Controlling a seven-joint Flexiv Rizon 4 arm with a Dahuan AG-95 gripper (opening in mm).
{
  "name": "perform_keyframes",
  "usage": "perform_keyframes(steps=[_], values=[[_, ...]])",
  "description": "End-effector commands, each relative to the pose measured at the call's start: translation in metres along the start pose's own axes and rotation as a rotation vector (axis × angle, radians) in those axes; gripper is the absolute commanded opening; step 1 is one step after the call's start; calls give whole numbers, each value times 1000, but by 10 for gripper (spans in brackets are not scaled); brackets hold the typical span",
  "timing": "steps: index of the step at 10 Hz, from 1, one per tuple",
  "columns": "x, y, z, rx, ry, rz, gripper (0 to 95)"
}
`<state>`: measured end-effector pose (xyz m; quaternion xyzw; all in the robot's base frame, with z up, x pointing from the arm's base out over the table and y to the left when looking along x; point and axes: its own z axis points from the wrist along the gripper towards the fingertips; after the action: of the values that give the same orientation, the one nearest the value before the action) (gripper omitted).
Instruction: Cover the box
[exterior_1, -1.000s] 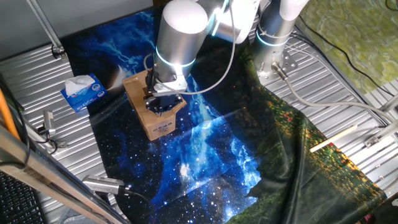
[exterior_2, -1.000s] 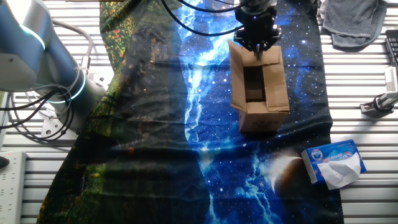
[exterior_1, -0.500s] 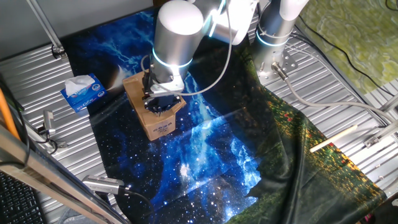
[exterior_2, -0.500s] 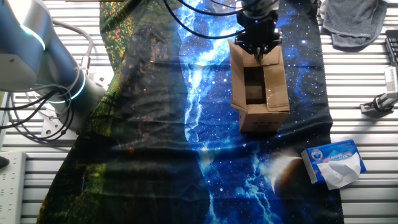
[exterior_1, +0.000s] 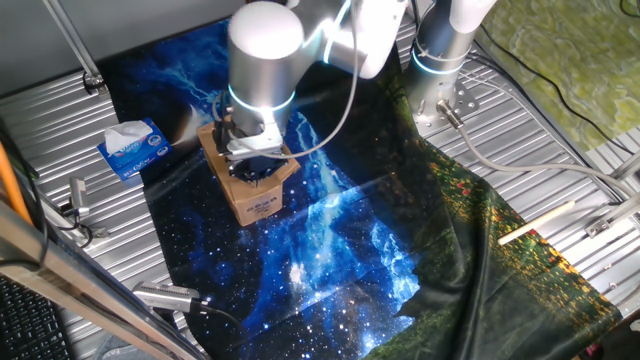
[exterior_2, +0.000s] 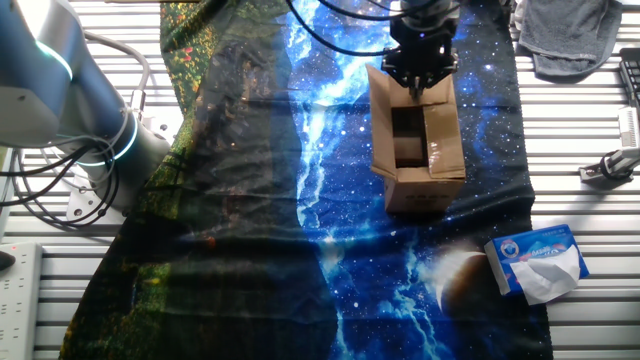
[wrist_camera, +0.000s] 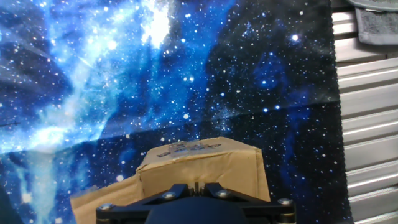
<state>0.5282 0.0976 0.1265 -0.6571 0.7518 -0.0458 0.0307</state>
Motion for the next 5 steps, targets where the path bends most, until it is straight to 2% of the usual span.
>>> perform_keyframes(steps=[1,3,5], values=[[0,1,2,0,-1,-4,0],[1,1,4,0,-9,-12,0],[4,2,-1,-13,-10,-7,0]])
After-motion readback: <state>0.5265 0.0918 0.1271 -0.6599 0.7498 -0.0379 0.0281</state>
